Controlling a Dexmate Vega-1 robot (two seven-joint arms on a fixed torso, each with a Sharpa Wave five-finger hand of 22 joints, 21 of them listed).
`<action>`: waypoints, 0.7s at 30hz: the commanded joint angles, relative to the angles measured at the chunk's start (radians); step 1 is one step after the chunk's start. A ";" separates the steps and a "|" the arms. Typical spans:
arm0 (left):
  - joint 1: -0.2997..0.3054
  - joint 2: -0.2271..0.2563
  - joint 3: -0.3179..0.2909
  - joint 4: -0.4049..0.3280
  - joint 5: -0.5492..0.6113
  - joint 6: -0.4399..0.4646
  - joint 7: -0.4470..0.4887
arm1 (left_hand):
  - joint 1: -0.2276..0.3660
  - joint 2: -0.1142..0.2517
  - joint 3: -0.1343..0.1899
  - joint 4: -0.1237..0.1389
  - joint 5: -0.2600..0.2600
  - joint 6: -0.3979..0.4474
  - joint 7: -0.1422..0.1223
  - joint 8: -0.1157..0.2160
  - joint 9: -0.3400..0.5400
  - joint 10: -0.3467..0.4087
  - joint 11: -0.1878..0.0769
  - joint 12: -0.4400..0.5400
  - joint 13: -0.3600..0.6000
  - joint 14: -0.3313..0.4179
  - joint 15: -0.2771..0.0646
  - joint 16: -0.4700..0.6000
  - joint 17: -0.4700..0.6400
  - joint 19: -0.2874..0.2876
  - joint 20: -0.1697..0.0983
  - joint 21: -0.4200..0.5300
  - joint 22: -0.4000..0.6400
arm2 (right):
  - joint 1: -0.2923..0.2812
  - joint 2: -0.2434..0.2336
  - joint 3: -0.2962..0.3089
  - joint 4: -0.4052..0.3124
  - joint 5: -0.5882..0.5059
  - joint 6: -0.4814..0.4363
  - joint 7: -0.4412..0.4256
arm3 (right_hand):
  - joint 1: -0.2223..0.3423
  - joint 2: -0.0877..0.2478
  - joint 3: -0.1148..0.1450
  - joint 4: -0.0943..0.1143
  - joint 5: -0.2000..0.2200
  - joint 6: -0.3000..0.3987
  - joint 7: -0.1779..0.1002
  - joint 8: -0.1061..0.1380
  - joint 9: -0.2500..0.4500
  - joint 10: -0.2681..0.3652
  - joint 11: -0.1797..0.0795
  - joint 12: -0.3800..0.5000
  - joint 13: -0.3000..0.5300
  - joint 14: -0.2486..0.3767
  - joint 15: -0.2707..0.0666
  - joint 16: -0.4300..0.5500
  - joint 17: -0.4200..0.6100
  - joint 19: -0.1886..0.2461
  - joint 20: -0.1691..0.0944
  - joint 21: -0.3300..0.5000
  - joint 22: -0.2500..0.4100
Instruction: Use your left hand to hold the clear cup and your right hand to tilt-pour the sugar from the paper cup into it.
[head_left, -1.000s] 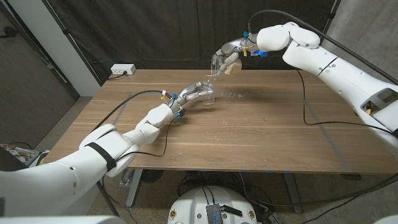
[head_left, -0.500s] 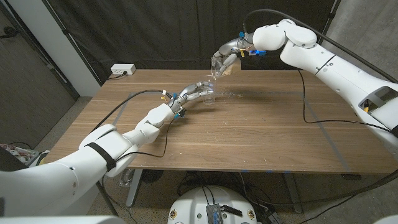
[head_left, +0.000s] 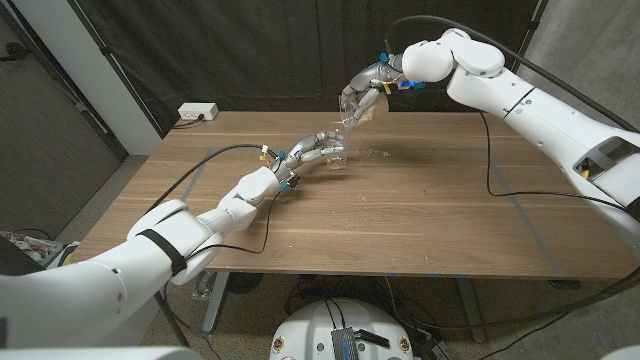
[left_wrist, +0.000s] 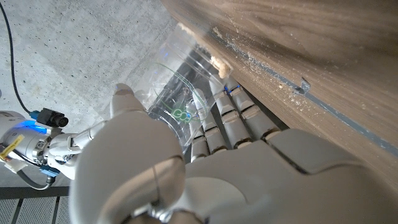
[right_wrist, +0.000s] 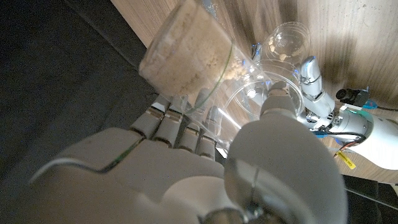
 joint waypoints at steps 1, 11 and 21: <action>-0.001 -0.001 0.003 0.000 0.003 0.004 0.000 | 0.010 0.000 -0.011 0.001 0.000 0.007 -0.001 0.010 -0.001 0.004 0.001 0.005 0.004 0.013 -0.117 -0.001 0.005 -0.004 -0.013 0.008 0.004 | 0.011 0.015 -0.016 -0.005 -0.077 0.023 0.022 | -0.002 0.013 0.010 0.003 0.007 0.014 -0.001 0.009 0.001 0.012 -0.003 0.007 0.003 0.010 -0.177 -0.003 0.004 -0.001 -0.001 -0.002 0.000; -0.006 -0.003 0.007 0.003 0.005 0.016 0.006 | 0.012 0.001 -0.015 0.001 0.000 0.006 0.000 0.011 -0.001 0.004 -0.002 0.005 0.004 0.015 -0.117 -0.004 0.008 -0.004 -0.013 0.009 0.004 | 0.024 0.029 -0.022 -0.002 -0.109 0.042 0.047 | -0.003 0.013 0.009 0.004 0.008 0.020 0.001 0.010 0.002 0.015 -0.005 0.006 0.004 0.013 -0.177 -0.004 0.006 -0.004 0.000 -0.004 -0.002; -0.010 -0.005 0.012 0.007 0.007 0.032 0.015 | 0.015 0.003 -0.017 0.002 0.000 0.005 -0.003 0.012 -0.001 0.004 -0.002 0.005 0.004 0.014 -0.115 -0.007 0.011 -0.005 -0.013 0.010 0.004 | 0.029 0.036 -0.024 -0.007 -0.136 0.053 0.061 | -0.004 0.013 0.009 0.005 0.008 0.024 0.001 0.011 0.002 0.017 -0.005 0.005 0.004 0.014 -0.176 -0.006 0.007 -0.004 -0.001 -0.004 -0.004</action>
